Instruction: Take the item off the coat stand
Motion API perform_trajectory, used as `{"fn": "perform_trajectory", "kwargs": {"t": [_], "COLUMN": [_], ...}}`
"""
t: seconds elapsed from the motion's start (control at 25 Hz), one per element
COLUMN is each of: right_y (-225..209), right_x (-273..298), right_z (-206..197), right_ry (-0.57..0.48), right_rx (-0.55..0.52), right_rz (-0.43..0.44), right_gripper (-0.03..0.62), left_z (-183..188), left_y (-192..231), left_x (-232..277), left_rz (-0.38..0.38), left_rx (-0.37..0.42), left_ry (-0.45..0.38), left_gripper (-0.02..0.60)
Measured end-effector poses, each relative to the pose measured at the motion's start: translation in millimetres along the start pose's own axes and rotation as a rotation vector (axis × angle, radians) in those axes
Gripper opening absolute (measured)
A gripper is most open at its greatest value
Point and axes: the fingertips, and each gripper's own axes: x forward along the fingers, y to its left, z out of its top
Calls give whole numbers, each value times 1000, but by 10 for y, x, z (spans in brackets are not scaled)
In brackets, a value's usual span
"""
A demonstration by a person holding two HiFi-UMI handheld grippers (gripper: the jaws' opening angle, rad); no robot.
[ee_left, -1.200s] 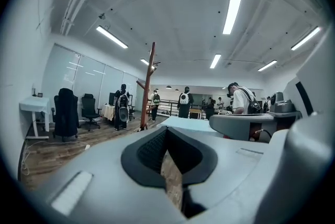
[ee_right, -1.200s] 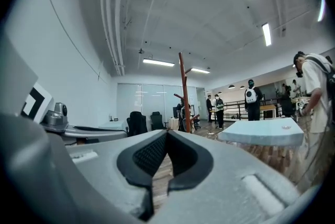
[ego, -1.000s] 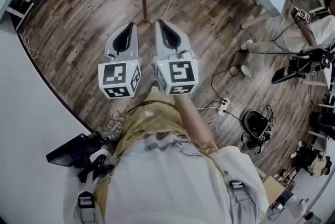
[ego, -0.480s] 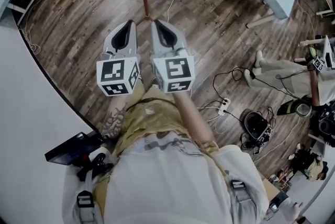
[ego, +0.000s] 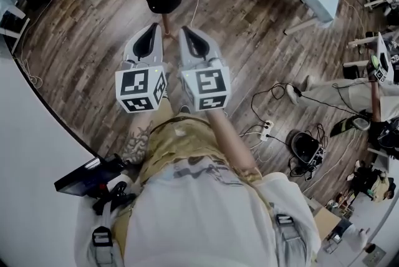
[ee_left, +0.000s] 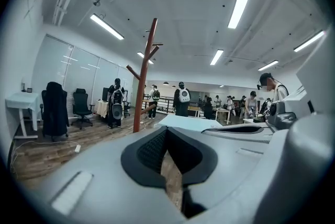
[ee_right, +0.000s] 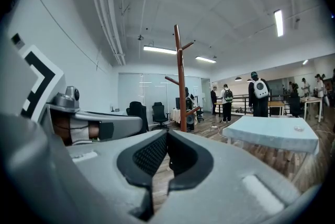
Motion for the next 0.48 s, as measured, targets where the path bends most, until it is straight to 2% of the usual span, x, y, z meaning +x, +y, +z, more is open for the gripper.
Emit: {"fn": "perform_trajectory", "kwargs": {"t": [0.24, 0.48], "right_y": [-5, -59], "right_x": [607, 1207], "right_z": [64, -111], "right_ry": [39, 102], "right_rx": [-25, -18], "right_rz": [-17, -39], "right_gripper": [0, 0], "left_z": [65, -72], "left_y": [361, 787], "left_x": [419, 807], "left_rz": [-35, -63], "left_rx": [-14, -37], "left_ry": [20, 76], "left_gripper": [0, 0]}}
